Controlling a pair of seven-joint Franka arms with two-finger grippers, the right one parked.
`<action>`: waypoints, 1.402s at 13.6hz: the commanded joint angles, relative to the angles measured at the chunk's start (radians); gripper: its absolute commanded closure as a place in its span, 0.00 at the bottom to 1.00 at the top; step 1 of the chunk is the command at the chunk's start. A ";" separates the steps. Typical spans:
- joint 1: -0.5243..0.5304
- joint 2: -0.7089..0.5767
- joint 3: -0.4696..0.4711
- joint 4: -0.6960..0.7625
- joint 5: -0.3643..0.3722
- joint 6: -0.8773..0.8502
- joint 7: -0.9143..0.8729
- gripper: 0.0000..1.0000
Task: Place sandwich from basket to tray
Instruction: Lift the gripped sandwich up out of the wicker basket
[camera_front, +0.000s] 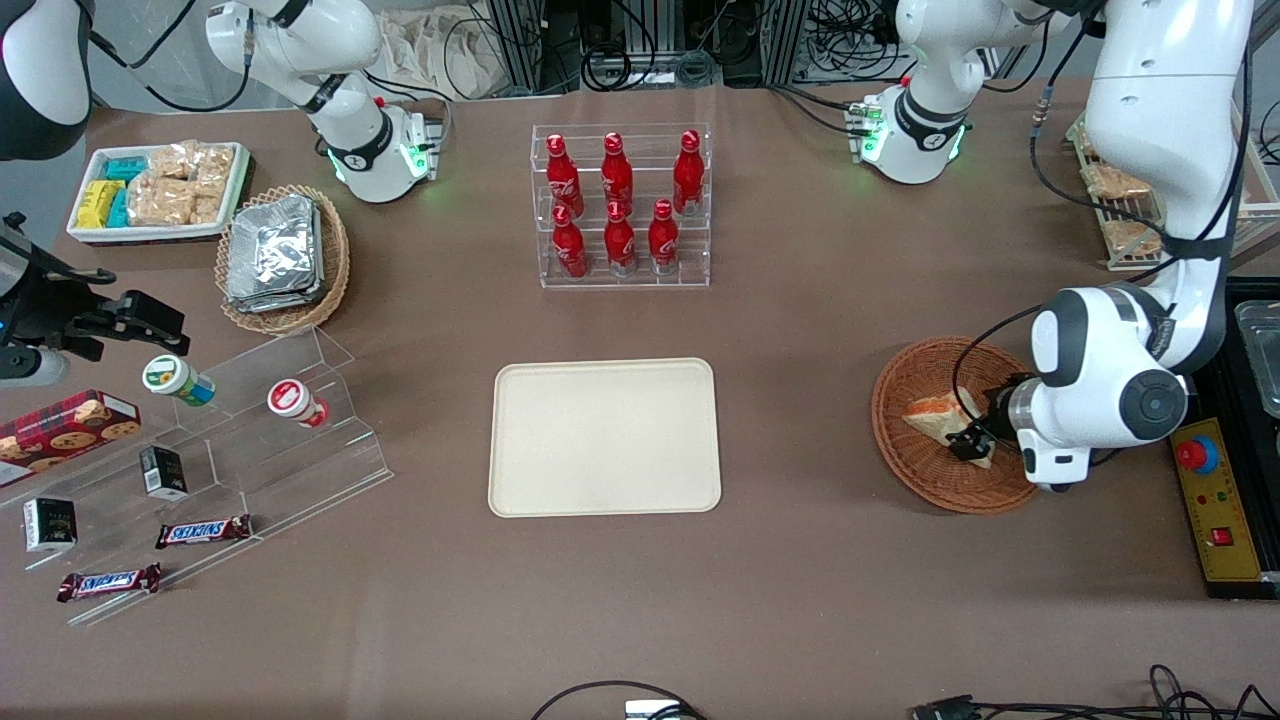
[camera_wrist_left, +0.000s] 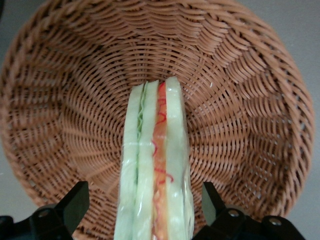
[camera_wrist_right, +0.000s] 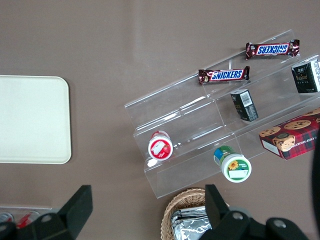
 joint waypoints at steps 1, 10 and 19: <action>0.000 0.000 -0.004 -0.040 -0.013 0.049 -0.013 0.04; -0.011 -0.119 -0.047 0.015 -0.012 -0.075 0.074 1.00; -0.074 -0.046 -0.220 0.376 0.000 -0.353 0.403 1.00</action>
